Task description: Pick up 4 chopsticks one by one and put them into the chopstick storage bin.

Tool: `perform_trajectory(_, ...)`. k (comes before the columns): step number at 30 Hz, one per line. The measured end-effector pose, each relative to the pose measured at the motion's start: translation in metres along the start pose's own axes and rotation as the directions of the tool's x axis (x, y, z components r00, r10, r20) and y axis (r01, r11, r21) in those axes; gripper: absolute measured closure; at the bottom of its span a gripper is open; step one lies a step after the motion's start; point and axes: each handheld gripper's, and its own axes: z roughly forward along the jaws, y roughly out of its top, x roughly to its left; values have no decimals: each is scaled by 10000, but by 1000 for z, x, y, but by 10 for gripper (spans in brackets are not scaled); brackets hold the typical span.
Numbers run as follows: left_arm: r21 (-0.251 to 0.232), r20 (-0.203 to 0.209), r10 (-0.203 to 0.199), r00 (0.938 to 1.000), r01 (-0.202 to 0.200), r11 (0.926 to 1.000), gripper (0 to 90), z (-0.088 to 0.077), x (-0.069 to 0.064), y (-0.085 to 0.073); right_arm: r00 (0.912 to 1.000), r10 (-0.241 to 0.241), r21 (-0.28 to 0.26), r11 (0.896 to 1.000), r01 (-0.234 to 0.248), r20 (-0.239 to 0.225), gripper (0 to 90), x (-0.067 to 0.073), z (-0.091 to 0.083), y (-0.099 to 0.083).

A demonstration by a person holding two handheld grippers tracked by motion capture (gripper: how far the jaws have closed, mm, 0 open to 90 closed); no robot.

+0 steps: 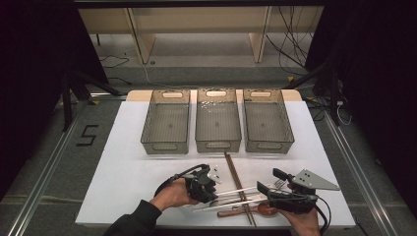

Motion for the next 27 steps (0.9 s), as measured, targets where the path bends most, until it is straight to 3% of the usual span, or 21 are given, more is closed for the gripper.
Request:
perform_trajectory(9, 378, -173, 168, 9997, -161, 9992, 825, 1, -2, 7, 10000, 56, 56, 10000, -56, 1, 247, -1, 1, 0)
perform_trajectory(14, 229, -188, -95, 9998, 99, 9997, 840, 2, -1, 7, 10000, 69, 69, 10000, -69, -4, 249, -1, 1, 0)
perform_trajectory(21, -457, -438, -259, 9987, 239, 9987, 843, 1, -1, 10, 9999, 150, 8, 9999, -150, -14, 250, -2, 0, 0)
perform_trajectory(27, -1249, -738, -479, 9961, 384, 9914, 843, -11, 2, 15, 9999, 168, -66, 9998, -168, -6, 251, -2, -1, 0)
